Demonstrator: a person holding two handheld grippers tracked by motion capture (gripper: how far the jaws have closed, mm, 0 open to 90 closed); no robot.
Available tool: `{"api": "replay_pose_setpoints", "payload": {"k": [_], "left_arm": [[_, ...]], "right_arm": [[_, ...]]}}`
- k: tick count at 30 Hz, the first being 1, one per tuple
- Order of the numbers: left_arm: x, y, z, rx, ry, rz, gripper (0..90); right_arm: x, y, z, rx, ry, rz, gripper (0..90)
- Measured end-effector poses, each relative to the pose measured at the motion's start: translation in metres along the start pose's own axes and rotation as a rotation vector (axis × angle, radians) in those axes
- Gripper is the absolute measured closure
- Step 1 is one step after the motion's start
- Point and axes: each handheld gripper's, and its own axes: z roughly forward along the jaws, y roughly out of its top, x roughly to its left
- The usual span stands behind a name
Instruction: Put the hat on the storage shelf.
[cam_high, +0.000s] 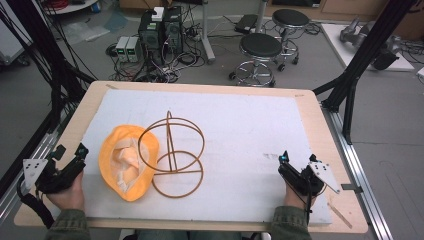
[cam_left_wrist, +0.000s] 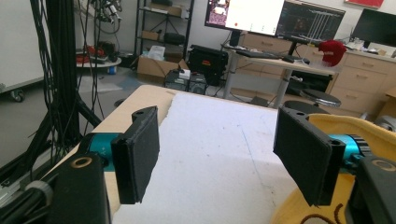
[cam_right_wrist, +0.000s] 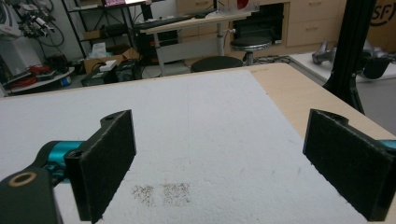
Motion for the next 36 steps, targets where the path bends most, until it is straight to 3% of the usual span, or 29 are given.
{"api": "replay_pose_setpoints", "payload": {"k": [28,32,34,36], "left_arm": [[0.004,0.004,0.002,0.008,-0.027,-0.005,31.3],[0.001,0.008,0.005,0.017,-0.062,-0.016,31.3],[-0.001,0.011,0.007,0.033,-0.107,-0.066,31.2],[-0.003,0.015,0.009,0.037,-0.118,-0.046,31.0]], "right_arm": [[0.0,-0.001,0.002,0.019,0.006,0.004,8.4],[-0.001,-0.001,0.002,0.019,0.007,0.009,8.4],[0.0,-0.001,0.002,0.019,0.009,0.01,8.4],[0.0,-0.001,0.001,0.023,0.014,0.009,8.4]]}}
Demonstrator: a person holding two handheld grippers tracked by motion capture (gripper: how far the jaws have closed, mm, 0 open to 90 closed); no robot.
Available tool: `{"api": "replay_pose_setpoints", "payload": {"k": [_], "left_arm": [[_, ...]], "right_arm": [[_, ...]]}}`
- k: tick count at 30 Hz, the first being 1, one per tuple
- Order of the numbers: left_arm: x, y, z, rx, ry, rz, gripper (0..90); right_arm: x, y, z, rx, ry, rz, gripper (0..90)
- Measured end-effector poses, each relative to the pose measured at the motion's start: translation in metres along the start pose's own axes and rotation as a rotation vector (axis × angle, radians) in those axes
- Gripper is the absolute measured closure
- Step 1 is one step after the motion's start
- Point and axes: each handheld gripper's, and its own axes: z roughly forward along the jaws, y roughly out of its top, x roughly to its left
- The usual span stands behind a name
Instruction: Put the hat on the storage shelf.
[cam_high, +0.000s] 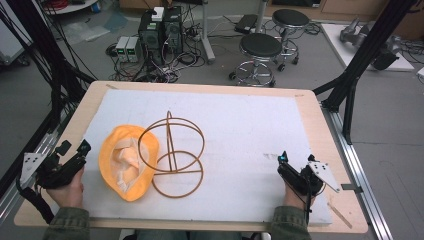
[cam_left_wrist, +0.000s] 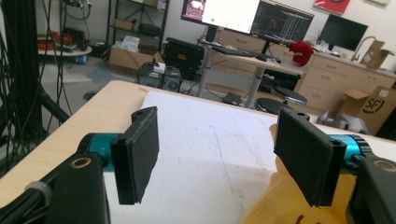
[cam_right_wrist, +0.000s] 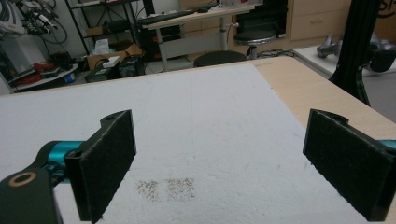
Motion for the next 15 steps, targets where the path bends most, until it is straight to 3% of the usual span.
{"api": "replay_pose_setpoints", "payload": {"k": [8,12,15], "left_arm": [[0.001,0.015,0.011,0.035,-0.053,0.013,29.5],[0.0,0.024,0.02,0.067,-0.128,-0.024,31.1],[-0.005,0.029,0.024,0.075,-0.133,-0.009,31.2]], "right_arm": [[0.0,0.0,0.0,-0.002,0.001,-0.001,8.4],[0.0,0.0,0.0,-0.003,0.003,-0.004,8.4],[0.0,0.0,0.0,-0.003,0.003,-0.003,8.4]]}}
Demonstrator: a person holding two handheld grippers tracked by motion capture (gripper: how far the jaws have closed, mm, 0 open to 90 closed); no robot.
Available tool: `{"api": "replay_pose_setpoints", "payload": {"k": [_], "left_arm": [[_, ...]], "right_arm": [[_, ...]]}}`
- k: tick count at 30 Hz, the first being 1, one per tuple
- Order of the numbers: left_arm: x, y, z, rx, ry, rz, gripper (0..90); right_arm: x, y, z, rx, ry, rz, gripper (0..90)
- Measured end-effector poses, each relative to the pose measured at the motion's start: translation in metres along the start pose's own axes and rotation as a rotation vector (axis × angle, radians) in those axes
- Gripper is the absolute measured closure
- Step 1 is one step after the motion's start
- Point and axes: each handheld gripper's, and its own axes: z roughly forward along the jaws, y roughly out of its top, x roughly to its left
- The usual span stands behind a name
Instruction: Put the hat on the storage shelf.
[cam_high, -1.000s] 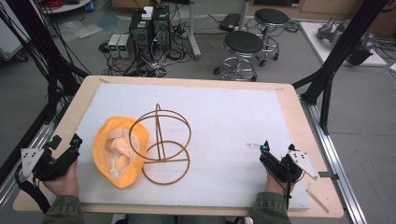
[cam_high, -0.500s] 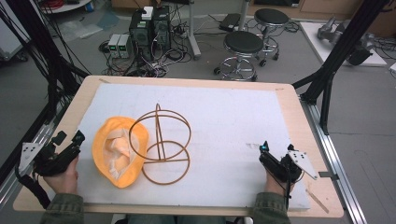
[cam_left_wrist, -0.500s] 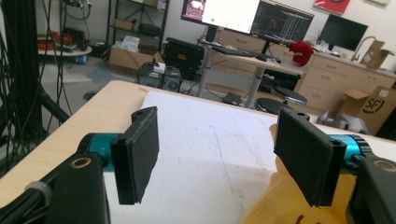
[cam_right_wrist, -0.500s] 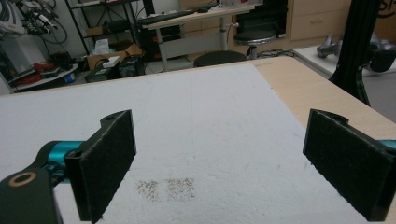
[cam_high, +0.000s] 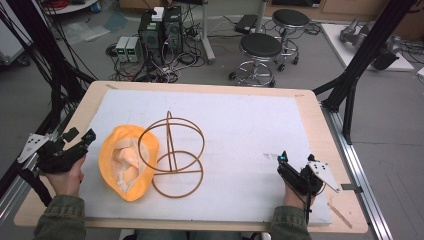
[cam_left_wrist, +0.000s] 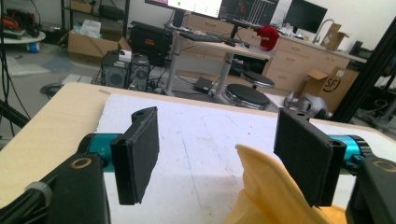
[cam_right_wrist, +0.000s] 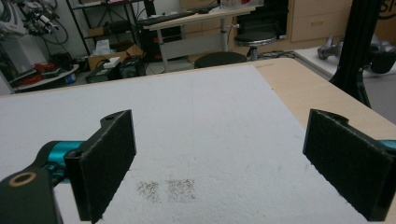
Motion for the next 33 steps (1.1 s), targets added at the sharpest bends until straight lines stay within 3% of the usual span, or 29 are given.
{"api": "replay_pose_setpoints", "payload": {"k": [3,9,14,23,28,32,33], "left_arm": [[-0.003,0.006,0.006,0.029,0.0,0.032,31.2],[-0.008,0.014,0.014,0.046,-0.012,0.052,30.8],[-0.015,0.025,0.024,0.086,-0.022,0.105,30.1],[-0.021,0.029,0.037,0.143,-0.042,0.138,30.2],[-0.021,0.03,0.042,0.159,-0.042,0.134,30.2],[-0.022,0.031,0.05,0.209,-0.084,0.127,29.6],[-0.024,0.03,0.055,0.265,-0.122,0.13,29.5]], "right_arm": [[0.0,0.0,0.0,0.001,0.001,-0.001,8.4],[0.0,0.0,0.0,0.0,0.0,0.001,8.4],[0.0,0.0,0.0,0.002,-0.003,-0.004,8.4],[0.0,0.0,0.0,-0.003,0.002,-0.01,8.4],[0.0,0.0,0.0,0.003,0.005,-0.013,8.4],[0.001,0.0,0.001,0.001,0.004,-0.016,8.4],[0.001,0.0,0.001,0.001,0.004,-0.016,8.4]]}}
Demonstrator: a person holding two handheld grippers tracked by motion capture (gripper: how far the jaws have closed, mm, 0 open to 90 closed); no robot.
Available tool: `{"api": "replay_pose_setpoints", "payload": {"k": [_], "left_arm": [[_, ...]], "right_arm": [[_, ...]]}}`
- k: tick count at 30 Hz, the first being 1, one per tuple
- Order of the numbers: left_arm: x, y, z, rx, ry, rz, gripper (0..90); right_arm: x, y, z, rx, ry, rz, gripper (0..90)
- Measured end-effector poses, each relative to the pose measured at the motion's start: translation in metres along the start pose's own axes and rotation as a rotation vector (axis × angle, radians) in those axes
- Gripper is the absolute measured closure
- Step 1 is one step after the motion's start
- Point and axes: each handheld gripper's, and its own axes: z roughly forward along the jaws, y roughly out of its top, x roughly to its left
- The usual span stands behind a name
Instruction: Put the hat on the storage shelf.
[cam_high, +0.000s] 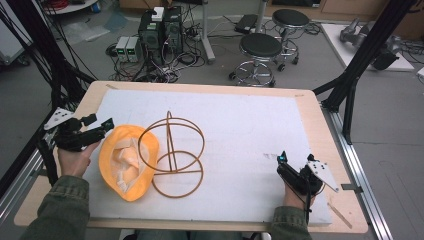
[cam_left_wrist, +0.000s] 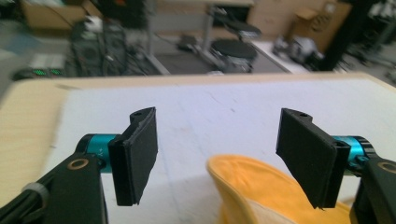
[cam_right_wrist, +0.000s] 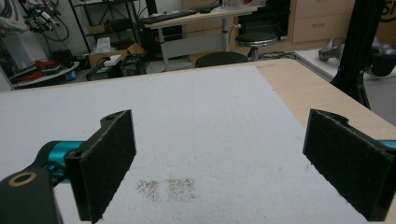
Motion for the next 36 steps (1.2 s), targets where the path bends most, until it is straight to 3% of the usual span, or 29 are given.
{"api": "replay_pose_setpoints", "payload": {"k": [1,3,7,8,18,21,25,28,31,34,36], "left_arm": [[0.0,0.0,0.0,0.0,0.0,0.0,29.4],[-0.006,0.0,0.009,0.07,-0.028,0.038,28.9],[-0.01,-0.001,0.018,0.12,-0.05,0.049,28.6],[-0.011,-0.001,0.024,0.157,-0.051,0.054,28.5],[-0.013,0.012,0.038,0.239,-0.012,0.076,28.6],[-0.01,0.014,0.04,0.244,-0.006,0.036,28.8],[-0.009,0.015,0.047,0.29,0.006,0.054,29.9],[-0.002,0.013,0.054,0.326,0.011,0.012,29.9],[0.001,0.011,0.057,0.341,0.017,0.007,29.6],[0.002,0.008,0.063,0.383,0.005,-0.004,30.2],[0.003,0.005,0.069,0.436,-0.018,-0.031,30.9]], "right_arm": [[0.0,0.0,0.0,0.0,0.0,0.0,8.4],[0.0,0.0,0.0,-0.002,0.0,0.001,8.4],[0.0,0.0,0.0,-0.003,0.0,0.002,8.4],[0.0,0.0,0.0,-0.004,0.0,0.002,8.4],[-0.001,0.0,0.0,-0.004,0.002,0.0,8.4],[0.0,0.001,-0.002,-0.012,-0.002,0.002,8.4],[0.0,0.001,-0.003,-0.023,0.003,-0.004,8.4],[0.001,0.001,-0.003,-0.036,0.01,-0.017,8.5],[0.003,0.002,-0.004,-0.049,0.011,-0.017,8.5],[0.005,0.003,-0.006,-0.064,0.009,-0.023,8.5],[0.005,0.003,-0.006,-0.064,0.011,-0.028,8.5]]}}
